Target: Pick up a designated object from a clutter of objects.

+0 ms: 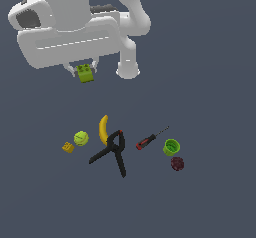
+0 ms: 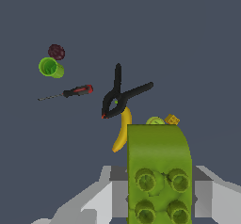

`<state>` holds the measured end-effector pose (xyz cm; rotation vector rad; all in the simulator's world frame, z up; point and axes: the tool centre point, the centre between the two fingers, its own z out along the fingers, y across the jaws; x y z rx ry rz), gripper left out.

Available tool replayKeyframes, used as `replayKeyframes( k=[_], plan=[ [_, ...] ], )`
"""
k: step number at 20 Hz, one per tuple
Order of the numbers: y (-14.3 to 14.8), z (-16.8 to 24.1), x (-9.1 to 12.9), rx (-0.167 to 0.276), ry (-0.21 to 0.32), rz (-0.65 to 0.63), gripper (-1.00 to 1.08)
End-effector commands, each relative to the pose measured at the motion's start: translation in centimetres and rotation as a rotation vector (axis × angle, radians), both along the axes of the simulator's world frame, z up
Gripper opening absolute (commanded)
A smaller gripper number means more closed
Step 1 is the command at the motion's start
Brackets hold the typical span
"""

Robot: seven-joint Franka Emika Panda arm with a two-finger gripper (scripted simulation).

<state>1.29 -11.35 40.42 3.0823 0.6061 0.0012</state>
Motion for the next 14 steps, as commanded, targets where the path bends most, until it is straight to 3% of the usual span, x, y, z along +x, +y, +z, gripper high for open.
replayKeyframes(
  k=[1,14],
  plan=[
    [-0.3,1.2,0.4,0.000,0.001,0.001,-1.00],
    [-1.0,3.6,1.3,0.000,0.001,0.001,-1.00]
  ],
)
